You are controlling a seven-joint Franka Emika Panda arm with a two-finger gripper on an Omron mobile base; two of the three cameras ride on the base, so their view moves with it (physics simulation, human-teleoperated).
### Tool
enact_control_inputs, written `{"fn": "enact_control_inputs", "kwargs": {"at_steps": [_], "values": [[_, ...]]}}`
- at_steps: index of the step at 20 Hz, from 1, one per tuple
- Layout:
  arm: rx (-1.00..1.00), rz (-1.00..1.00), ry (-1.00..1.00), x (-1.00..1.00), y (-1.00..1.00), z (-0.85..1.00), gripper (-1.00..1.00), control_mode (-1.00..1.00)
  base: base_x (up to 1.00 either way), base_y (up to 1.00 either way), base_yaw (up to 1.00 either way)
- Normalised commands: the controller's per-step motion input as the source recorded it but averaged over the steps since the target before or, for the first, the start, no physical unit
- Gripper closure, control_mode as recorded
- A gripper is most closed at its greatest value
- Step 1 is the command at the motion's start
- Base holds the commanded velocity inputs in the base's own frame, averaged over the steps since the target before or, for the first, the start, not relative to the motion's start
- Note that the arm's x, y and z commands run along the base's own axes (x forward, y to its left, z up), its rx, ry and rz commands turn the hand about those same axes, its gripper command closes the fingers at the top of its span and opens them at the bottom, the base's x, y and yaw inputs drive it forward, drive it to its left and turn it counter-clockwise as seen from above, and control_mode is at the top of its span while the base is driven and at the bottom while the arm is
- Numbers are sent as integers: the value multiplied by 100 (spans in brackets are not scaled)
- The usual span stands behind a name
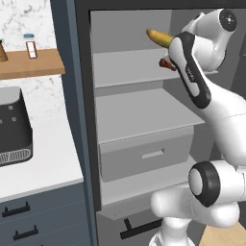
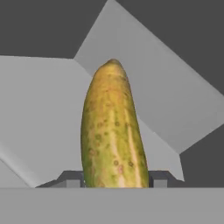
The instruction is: Place one cucumber and one chicken drumstick in each tupperware on the nearby counter, to pack two identical lunches.
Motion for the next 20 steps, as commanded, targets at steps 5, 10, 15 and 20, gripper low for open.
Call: {"fn": "enact_control_inputs", "kwargs": {"at_steps": [5,10,15,20], "values": [[-5,1,0,-100,0,-11,100,-100,0,0,0],[-5,5,-16,-100,0,-68,100,-100,0,0,0],[-1,4,-9,-100,3,-4,100,-100,0,0,0],[-2,1,-9,-93,13,0,100,-100,0,0,0]]}}
